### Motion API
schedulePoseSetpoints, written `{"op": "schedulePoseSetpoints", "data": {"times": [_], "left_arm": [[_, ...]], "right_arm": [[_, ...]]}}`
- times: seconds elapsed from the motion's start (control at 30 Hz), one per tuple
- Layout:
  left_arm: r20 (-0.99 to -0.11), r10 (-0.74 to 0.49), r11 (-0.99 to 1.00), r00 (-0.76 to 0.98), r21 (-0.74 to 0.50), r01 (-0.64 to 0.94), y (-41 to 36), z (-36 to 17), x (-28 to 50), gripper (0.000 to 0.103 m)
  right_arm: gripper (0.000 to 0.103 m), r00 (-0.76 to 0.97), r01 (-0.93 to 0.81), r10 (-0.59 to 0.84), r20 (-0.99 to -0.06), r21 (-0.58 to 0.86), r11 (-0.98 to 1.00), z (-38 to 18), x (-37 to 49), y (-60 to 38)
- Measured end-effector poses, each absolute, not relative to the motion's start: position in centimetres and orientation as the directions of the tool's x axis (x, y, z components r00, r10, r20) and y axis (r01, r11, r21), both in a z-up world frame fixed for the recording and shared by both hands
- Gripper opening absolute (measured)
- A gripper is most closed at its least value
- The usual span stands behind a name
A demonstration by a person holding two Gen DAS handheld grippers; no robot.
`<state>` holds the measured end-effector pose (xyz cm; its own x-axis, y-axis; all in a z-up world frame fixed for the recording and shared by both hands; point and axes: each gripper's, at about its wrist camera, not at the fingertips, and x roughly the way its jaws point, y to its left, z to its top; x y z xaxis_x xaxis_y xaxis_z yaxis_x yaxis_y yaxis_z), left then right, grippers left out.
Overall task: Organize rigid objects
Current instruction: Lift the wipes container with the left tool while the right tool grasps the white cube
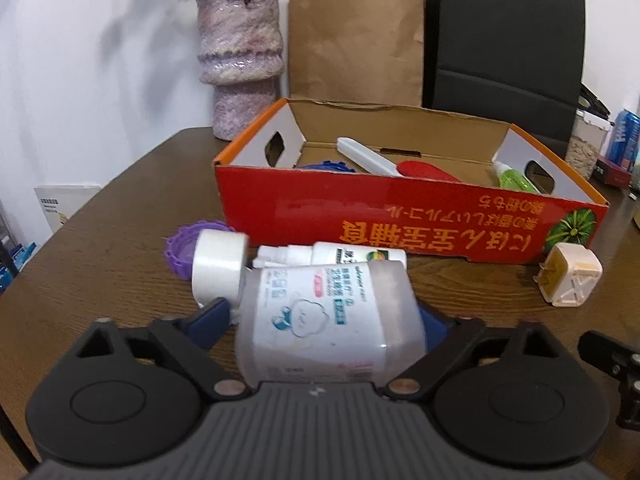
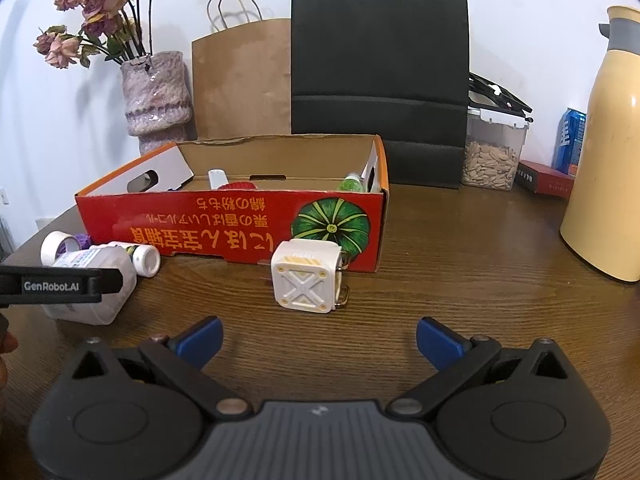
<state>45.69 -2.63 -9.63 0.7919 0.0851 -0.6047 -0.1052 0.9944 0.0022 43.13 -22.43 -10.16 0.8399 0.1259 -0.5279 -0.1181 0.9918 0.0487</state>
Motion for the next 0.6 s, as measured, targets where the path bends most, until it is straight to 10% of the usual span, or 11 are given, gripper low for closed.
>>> {"op": "schedulePoseSetpoints", "data": {"times": [0.6], "left_arm": [[-0.548, 0.085, 0.996, 0.832, 0.042, -0.075, -3.2, -8.4, 44.2, 0.083]], "right_arm": [[0.103, 0.843, -0.115, 0.126, -0.524, 0.053, 0.992, -10.4, 43.2, -22.6]]}}
